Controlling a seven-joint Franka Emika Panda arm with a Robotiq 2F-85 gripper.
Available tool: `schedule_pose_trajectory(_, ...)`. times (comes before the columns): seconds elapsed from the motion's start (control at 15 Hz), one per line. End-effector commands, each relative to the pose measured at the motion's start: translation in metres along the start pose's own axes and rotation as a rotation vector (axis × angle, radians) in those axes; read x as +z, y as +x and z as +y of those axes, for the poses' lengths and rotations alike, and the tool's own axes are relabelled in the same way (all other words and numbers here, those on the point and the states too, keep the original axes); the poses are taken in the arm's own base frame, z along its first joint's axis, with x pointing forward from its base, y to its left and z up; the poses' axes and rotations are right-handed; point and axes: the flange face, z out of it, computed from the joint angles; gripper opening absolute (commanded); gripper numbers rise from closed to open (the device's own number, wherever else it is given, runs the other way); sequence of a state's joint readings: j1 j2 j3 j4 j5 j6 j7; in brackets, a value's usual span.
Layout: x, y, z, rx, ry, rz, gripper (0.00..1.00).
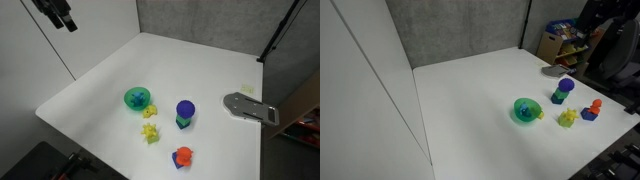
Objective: Remove the green object from the bowl
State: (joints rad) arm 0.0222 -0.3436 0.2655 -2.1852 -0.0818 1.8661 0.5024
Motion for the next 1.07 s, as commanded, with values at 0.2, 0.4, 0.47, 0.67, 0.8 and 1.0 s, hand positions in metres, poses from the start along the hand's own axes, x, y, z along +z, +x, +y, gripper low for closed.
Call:
schedule_pose_trajectory(0.2, 0.019, 0.042, 0.014, -0.02, 0.066, 0.035, 1.0)
schedule_pose_trajectory(0.4, 0.036, 0.063, 0.022, -0.028, 0.098, 0.039, 1.0)
schedule_pose_trajectory(0.47, 0.043, 0.07, 0.024, -0.034, 0.106, 0.038, 1.0)
schedule_pose_trajectory(0.67, 0.067, 0.089, 0.029, -0.047, 0.13, 0.023, 1.0)
schedule_pose_trajectory(0.8, 0.085, 0.1, 0.032, -0.056, 0.146, 0.007, 1.0)
schedule_pose_trajectory(1.0, 0.114, 0.115, 0.035, -0.071, 0.174, -0.03, 1.0)
